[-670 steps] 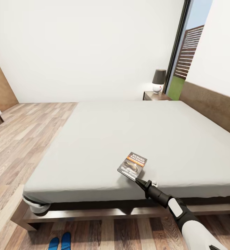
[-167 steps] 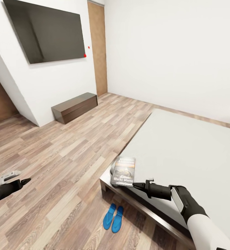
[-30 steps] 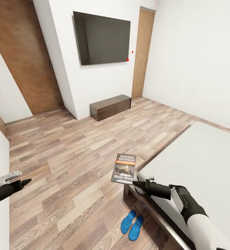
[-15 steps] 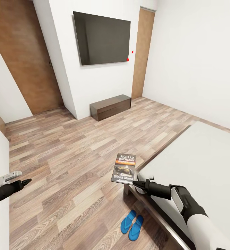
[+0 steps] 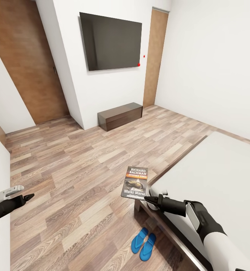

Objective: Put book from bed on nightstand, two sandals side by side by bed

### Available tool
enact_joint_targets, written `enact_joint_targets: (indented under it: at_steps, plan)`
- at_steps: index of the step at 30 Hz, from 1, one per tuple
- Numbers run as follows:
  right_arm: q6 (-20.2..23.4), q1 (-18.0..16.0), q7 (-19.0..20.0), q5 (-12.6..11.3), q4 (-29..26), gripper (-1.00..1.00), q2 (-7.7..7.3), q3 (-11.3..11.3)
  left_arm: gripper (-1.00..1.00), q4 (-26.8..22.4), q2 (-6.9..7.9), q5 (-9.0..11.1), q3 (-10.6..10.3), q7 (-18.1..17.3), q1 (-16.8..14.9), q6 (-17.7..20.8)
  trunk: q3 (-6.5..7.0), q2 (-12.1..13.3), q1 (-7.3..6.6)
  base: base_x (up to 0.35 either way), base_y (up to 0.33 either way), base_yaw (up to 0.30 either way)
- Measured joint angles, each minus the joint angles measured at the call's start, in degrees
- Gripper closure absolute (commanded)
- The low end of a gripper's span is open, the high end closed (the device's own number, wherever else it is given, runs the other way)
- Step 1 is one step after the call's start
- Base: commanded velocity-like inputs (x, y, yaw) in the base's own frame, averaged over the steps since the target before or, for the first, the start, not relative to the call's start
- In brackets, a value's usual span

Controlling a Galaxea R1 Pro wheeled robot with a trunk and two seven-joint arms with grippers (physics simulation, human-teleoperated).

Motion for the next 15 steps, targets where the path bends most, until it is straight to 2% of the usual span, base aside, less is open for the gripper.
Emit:
enact_joint_targets:
  at_steps: [15]
  plan:
    - [0.0,0.0,-0.1,0.0,0.0,1.0,0.01,0.2,-1.0,0.0,-0.02,0.0,0.0,0.0,0.0,0.0,0.0,0.0,0.0,0.0,0.0,0.0]
